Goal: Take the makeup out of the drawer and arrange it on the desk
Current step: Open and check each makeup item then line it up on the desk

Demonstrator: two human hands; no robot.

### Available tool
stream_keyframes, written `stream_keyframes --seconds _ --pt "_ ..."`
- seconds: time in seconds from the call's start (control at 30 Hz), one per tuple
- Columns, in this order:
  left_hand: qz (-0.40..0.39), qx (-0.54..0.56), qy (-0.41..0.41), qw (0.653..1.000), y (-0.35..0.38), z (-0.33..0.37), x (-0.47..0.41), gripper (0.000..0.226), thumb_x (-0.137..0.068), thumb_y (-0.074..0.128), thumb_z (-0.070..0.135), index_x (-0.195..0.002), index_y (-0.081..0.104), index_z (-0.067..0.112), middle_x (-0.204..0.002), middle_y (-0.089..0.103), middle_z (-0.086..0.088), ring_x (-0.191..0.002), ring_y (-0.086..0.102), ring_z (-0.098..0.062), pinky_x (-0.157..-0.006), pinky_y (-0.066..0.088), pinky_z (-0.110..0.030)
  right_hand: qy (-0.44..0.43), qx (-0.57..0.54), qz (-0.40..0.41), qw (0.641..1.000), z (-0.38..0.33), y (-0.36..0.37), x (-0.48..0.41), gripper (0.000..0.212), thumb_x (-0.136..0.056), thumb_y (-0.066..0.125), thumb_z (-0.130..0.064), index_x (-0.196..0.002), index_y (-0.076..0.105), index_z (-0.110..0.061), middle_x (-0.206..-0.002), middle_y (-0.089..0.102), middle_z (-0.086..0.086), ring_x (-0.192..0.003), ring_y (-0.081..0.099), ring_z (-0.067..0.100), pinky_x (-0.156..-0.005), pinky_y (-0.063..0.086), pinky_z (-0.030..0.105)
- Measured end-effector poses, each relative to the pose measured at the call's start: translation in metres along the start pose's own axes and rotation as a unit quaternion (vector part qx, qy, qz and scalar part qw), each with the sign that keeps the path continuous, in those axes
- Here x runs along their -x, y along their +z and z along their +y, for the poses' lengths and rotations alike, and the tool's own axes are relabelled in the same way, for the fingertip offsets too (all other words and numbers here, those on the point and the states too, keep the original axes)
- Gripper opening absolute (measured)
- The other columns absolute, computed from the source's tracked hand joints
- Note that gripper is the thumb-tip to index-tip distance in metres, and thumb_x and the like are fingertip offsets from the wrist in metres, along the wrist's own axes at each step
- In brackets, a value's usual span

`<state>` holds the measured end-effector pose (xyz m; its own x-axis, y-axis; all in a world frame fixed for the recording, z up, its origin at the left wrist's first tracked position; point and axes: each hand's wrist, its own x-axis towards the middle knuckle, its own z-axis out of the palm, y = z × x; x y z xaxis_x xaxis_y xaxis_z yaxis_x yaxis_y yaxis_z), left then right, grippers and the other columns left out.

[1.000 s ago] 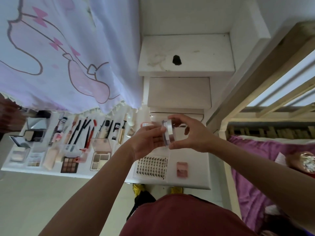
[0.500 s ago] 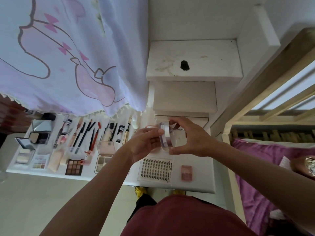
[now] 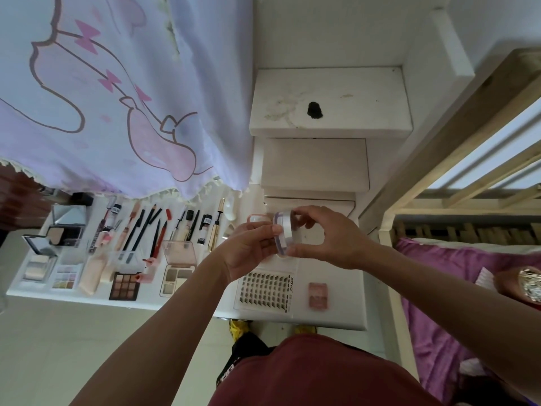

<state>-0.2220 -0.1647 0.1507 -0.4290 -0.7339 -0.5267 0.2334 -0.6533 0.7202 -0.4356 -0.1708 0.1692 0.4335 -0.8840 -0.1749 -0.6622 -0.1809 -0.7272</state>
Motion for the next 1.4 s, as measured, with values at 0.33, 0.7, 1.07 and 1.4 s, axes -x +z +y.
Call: stream_keyframes --seconds 0.33,0.7,1.07,1.4 --pt "-0.018 0.014 0.001 1.0 0.001 -0.004 0.002 0.075 -0.062 0.085 0.027 -0.121 0.057 -0.01 -0.106 0.065 -0.02 -0.096 0.064 -0.028 -0.083 0.054 -0.033 -0.009 0.029 -0.001 1.0 -0.003 -0.002 0.005 0.088 -0.066 0.073 -0.069 -0.141 0.04 -0.036 -0.127 0.049 -0.018 -0.11 0.048 0.001 -0.094 0.046 0.033" --pt "-0.022 0.029 -0.002 0.999 -0.002 -0.008 0.003 0.078 -0.059 0.09 0.029 -0.12 0.059 -0.008 -0.112 0.063 -0.022 -0.101 0.062 -0.03 -0.089 0.053 -0.036 -0.002 0.032 -0.016 0.999 -0.005 -0.001 0.005 0.09 -0.067 0.074 -0.068 -0.143 0.036 -0.038 -0.128 0.051 -0.015 -0.11 0.049 0.004 -0.093 0.046 0.033" --pt "-0.019 0.036 -0.002 0.999 -0.004 -0.011 0.006 0.085 -0.06 0.089 0.03 -0.126 0.053 -0.01 -0.113 0.063 -0.022 -0.101 0.063 -0.029 -0.088 0.053 -0.035 -0.006 0.042 -0.018 0.999 -0.006 0.0 0.008 0.093 -0.068 0.074 -0.066 -0.146 0.033 -0.037 -0.131 0.05 -0.015 -0.111 0.048 0.003 -0.093 0.044 0.032" --pt "-0.02 0.04 -0.005 0.999 -0.004 -0.015 0.007 0.086 -0.062 0.088 0.028 -0.129 0.05 -0.011 -0.117 0.06 -0.024 -0.103 0.061 -0.032 -0.095 0.05 -0.039 -0.004 0.033 -0.025 0.999 -0.005 0.001 0.009 0.093 -0.066 0.079 -0.063 -0.144 0.033 -0.039 -0.131 0.05 -0.015 -0.109 0.047 0.002 -0.09 0.044 0.029"
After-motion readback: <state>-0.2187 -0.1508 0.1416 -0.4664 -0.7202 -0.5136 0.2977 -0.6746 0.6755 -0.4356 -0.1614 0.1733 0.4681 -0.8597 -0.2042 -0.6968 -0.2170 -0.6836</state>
